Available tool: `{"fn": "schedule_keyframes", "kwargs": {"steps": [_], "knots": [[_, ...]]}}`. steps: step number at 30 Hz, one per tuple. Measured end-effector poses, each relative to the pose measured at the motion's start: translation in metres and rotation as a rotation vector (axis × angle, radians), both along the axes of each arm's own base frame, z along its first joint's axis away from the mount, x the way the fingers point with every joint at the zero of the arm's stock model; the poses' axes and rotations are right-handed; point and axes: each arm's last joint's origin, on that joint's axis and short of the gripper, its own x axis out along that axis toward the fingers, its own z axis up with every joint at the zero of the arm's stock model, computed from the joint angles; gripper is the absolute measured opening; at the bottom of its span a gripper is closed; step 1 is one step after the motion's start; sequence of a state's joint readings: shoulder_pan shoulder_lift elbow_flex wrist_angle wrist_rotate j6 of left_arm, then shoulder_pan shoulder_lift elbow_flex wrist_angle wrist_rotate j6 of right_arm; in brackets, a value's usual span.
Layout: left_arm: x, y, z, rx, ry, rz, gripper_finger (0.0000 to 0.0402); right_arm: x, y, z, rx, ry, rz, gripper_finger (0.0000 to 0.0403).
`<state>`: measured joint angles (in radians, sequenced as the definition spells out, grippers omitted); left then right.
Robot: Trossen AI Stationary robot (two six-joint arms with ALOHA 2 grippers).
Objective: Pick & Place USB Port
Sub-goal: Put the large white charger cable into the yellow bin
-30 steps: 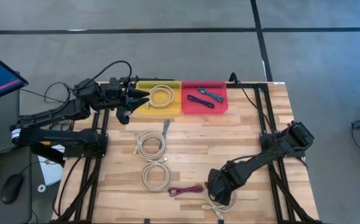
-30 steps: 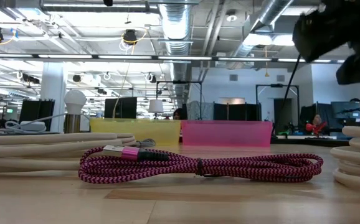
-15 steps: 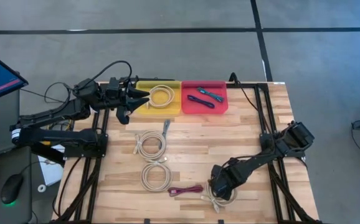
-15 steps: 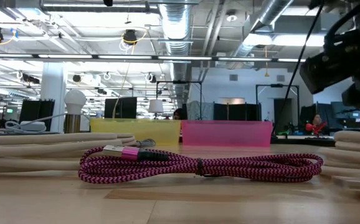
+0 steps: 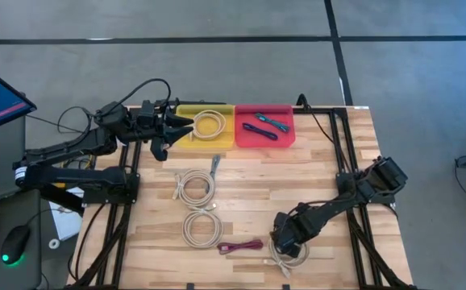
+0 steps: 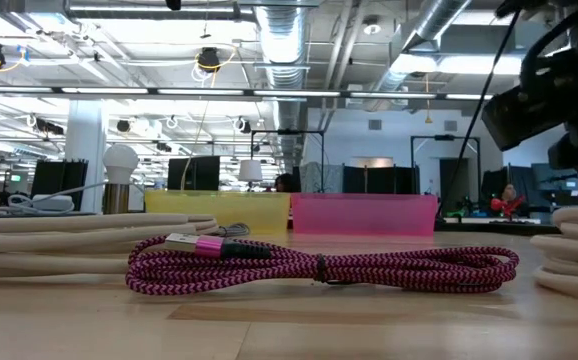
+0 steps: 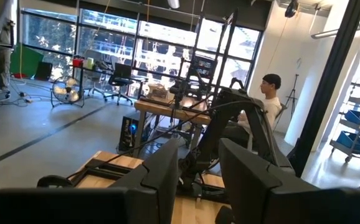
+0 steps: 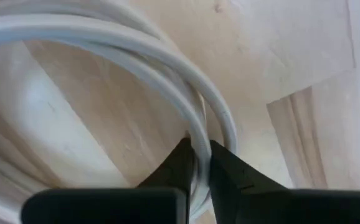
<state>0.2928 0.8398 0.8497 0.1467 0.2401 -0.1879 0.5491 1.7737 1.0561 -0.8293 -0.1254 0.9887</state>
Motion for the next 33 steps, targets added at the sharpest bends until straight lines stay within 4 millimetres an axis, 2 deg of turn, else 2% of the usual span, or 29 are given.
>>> {"fn": "schedule_keyframes", "kwargs": {"steps": [3, 8, 14, 20, 28, 33], "knots": [[0.000, 0.000, 0.000, 0.000, 0.000, 0.000, 0.0117, 0.000, 0.000, 0.013, 0.026, -0.046, 0.001, 0.0007], [0.000, 0.000, 0.000, 0.000, 0.001, 0.000, 0.0117, -0.004, -0.009, 0.042, 0.030, -0.163, -0.025, 0.0004], [0.000, 0.000, 0.000, 0.000, 0.001, 0.000, 0.0117, -0.008, -0.036, 0.079, -0.009, -0.320, -0.130, 0.0002], [0.000, 0.000, 0.000, -0.001, 0.002, 0.000, 0.0117, -0.014, -0.068, 0.106, -0.068, -0.440, -0.204, 0.0002], [0.000, 0.000, 0.000, -0.001, 0.003, 0.000, 0.0117, -0.016, -0.112, 0.127, -0.178, -0.548, -0.251, 0.0002], [0.000, 0.000, 0.000, -0.004, 0.003, 0.000, 0.0117, -0.008, -0.139, 0.132, -0.241, -0.615, -0.247, 0.0001]]}}
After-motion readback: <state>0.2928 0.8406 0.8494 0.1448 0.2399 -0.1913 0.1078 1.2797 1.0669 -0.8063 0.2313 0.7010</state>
